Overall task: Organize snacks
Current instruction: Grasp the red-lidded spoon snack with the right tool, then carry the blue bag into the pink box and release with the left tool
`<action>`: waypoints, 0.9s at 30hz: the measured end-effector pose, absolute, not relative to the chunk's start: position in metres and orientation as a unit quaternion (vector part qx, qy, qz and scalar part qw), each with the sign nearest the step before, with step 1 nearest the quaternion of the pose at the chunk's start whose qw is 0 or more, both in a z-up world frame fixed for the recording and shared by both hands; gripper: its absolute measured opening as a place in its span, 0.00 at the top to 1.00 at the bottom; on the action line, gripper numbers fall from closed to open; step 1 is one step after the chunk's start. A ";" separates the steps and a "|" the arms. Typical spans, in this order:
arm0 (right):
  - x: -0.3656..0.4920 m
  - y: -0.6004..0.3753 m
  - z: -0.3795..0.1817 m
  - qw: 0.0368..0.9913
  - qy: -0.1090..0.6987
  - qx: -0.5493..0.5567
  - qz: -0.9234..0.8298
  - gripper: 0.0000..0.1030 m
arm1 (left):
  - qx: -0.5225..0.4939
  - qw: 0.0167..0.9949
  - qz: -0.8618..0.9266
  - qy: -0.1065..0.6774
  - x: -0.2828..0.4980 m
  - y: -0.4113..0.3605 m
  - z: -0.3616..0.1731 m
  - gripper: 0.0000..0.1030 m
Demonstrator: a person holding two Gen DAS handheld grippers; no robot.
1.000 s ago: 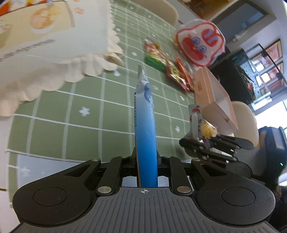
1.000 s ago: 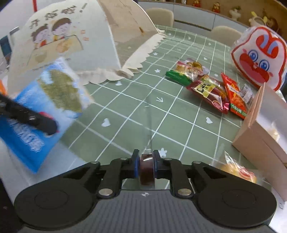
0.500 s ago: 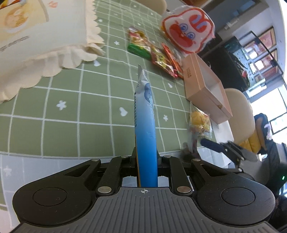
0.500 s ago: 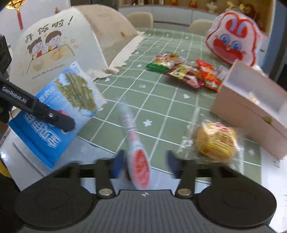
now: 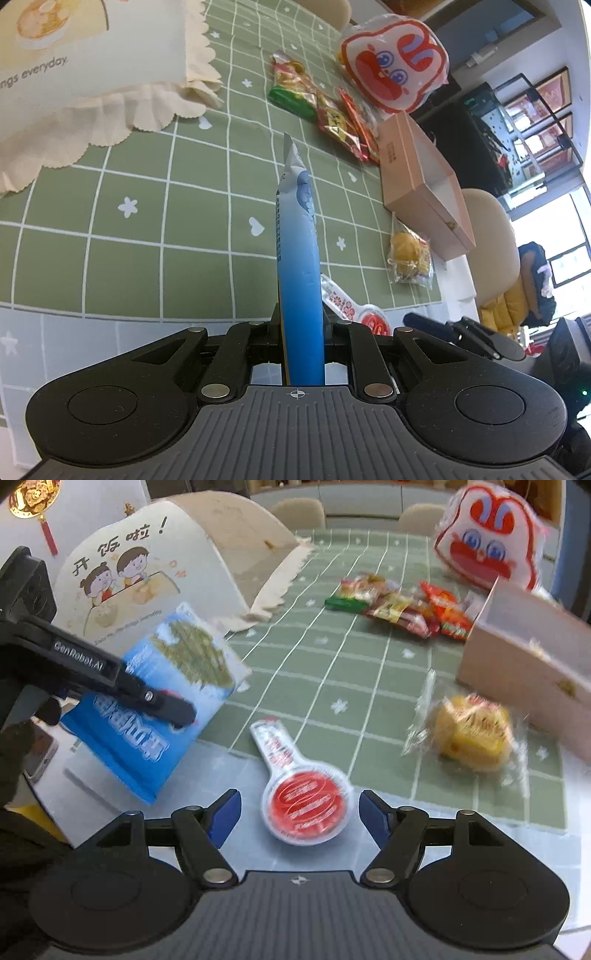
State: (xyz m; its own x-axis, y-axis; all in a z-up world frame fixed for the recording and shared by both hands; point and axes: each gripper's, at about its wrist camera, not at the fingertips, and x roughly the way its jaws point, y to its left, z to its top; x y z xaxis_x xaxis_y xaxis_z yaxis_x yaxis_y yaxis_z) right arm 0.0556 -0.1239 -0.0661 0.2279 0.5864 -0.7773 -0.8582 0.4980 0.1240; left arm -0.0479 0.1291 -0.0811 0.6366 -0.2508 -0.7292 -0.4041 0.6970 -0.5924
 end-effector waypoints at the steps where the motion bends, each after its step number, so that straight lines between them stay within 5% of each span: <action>1: 0.057 -0.123 -0.068 0.767 0.404 -0.171 0.469 0.31 | -0.389 0.817 0.049 0.423 -0.049 0.130 -0.081 0.83; 9: 0.056 -0.094 -0.090 0.755 0.401 -0.211 0.474 0.29 | -0.388 0.816 0.056 0.425 -0.055 0.130 -0.082 0.83; 12: 0.057 -0.091 -0.087 0.757 0.400 -0.214 0.470 0.40 | -0.385 0.815 0.053 0.429 -0.055 0.128 -0.080 0.83; 20: 0.062 -0.137 -0.054 0.782 0.410 -0.175 0.435 0.41 | -0.384 0.807 -0.014 0.448 -0.022 0.103 -0.076 0.84; 27: 0.088 -0.210 -0.004 0.852 0.368 -0.135 0.348 0.41 | -0.340 0.836 -0.143 0.406 0.081 0.066 -0.007 0.84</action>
State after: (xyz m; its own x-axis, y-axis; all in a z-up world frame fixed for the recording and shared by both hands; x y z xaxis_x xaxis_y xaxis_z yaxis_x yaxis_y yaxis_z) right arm 0.0877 -0.2104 -0.0042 0.4874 0.4941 -0.7199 -0.6922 0.7212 0.0263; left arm 0.0811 0.0659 -0.0070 0.6293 -0.5148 -0.5822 -0.0383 0.7277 -0.6848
